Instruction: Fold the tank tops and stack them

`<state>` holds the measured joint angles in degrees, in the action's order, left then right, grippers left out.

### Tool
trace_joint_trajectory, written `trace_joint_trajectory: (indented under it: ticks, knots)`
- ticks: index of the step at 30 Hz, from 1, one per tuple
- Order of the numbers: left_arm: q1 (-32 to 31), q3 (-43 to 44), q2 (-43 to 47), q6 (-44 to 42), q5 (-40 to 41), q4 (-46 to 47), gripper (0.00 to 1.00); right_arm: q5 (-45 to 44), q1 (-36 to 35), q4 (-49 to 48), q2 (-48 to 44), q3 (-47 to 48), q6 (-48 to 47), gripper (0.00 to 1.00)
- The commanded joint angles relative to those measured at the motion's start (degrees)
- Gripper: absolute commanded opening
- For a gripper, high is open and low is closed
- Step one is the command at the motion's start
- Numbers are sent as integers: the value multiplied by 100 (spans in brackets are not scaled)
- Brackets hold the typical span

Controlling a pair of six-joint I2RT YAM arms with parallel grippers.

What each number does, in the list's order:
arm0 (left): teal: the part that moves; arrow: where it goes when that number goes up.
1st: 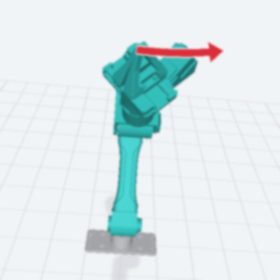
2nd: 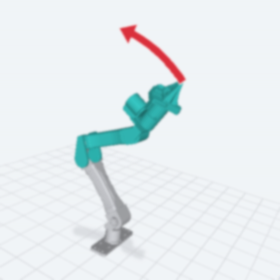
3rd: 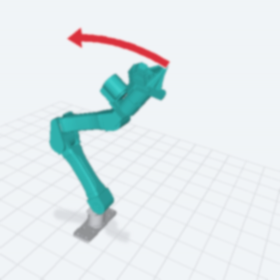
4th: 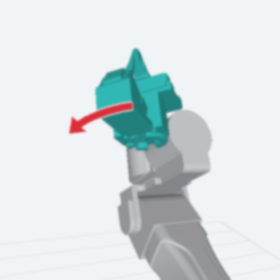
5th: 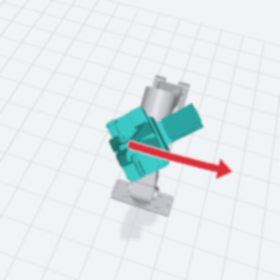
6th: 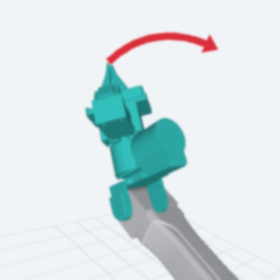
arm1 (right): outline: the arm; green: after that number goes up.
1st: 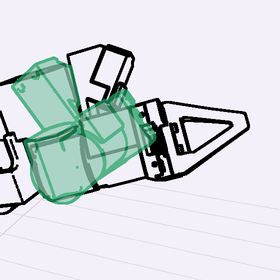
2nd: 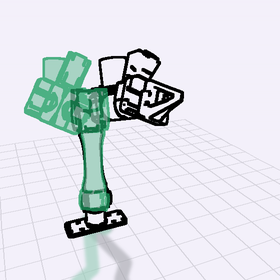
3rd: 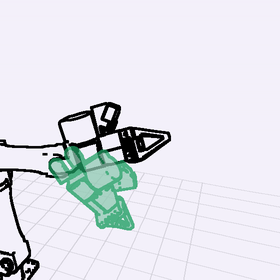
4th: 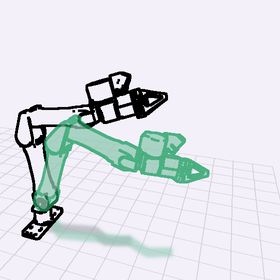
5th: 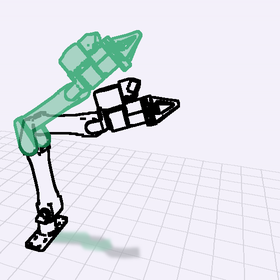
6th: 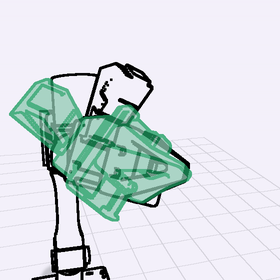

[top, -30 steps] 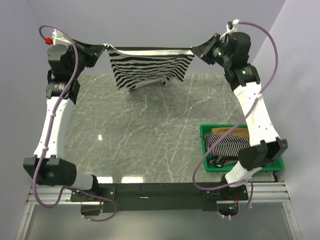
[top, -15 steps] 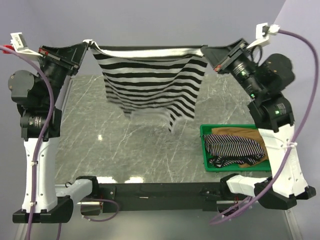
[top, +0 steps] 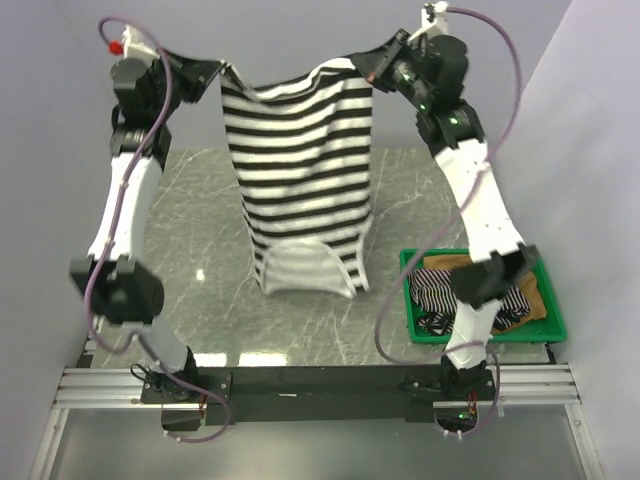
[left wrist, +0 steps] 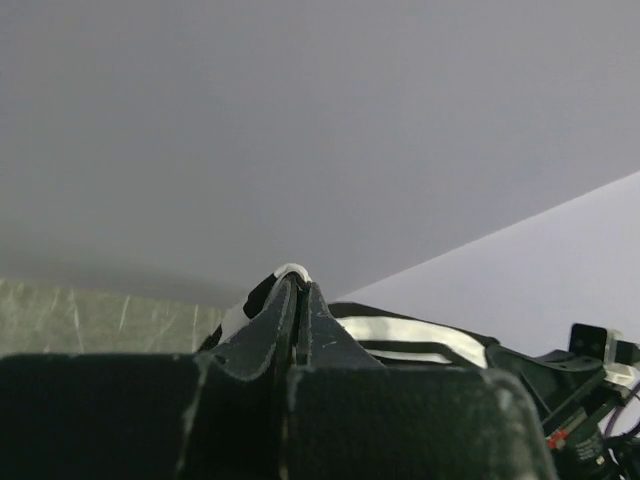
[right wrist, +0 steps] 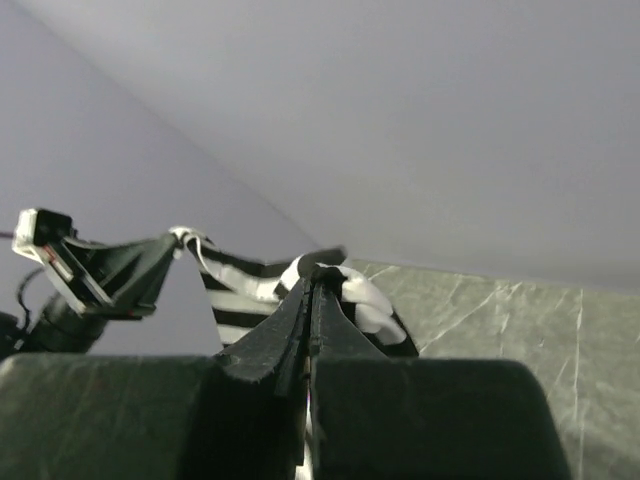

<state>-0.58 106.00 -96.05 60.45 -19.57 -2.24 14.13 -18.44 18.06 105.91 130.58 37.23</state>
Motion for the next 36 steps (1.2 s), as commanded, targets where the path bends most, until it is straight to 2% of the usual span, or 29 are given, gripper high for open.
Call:
trace_joint_trajectory:
  ticks: [1,2,4,7,12,13,14,16,17,18,19,20,22,24,25,26,27,29,30,31,33,34,36]
  knots:
    - [5,1648,-430,-50,-547,296,1,116,59,-233,410,1458,-138,0]
    - [14,2314,-710,-68,-582,242,1,99,86,-303,465,1731,-111,0]
    - [31,2714,-836,-68,-688,-13,1,81,103,-566,266,1550,-58,0]
    - [49,2393,-548,-120,-776,109,0,11,112,-1032,-322,558,-58,0]
    - [207,4,709,-191,-688,470,1,125,112,-945,-1192,-1426,91,0]
    - [207,-348,858,-200,-706,479,1,256,103,-1067,-1361,-2344,248,0]
    - [207,-1056,1147,-200,-697,496,1,274,103,-1120,-1519,-2832,336,0]
    - [207,-1903,1456,-51,-671,662,1,371,103,-1261,-2011,-3869,669,0]
    - [199,-2786,1736,28,-705,759,1,406,95,-1436,-2161,-4918,776,0]
    - [181,-3221,1861,124,-793,821,1,476,103,-1533,-2414,-5424,881,0]
    - [155,-3608,1984,99,-785,769,1,520,103,-1604,-2521,-6317,1013,0]
    - [102,-4317,2220,38,-733,543,1,512,95,-1570,-2627,-6717,1049,0]
    - [-72,-5059,2484,-190,-583,339,1,520,86,-1525,-2847,-7787,1145,0]
    - [-188,-6210,2932,-226,-434,242,1,547,-19,-1674,-3031,-8450,1225,1]
    - [-223,-6919,3065,-209,-416,250,1,521,-63,-1701,-3067,-8923,1268,4]
    - [-223,-7221,3292,-165,-372,242,1,442,-159,-1684,-3085,-9102,1295,9]
    - [-232,-7494,3399,-112,-363,242,1,441,-204,-1692,-3128,-9260,1304,22]
    - [-258,-8058,3662,-94,-363,94,3,389,-257,-1544,-3181,-9542,1322,35]
    - [-267,-8181,3759,-68,-354,-64,9,328,-266,-1456,-3338,-9586,1313,44]
    - [-276,-8348,3856,-68,-415,-118,24,266,-292,-1281,-3444,-9648,1322,48]
    - [-294,-8393,4155,-120,-372,-381,32,22,-344,-1017,-3803,-9622,1304,57]
    - [-302,-8350,4252,-147,-337,-704,38,-111,-380,-685,-3927,-9526,1261,58]
    - [-302,-8253,4585,-226,-127,-1075,41,-392,-502,-340,-4278,-9403,1208,59]
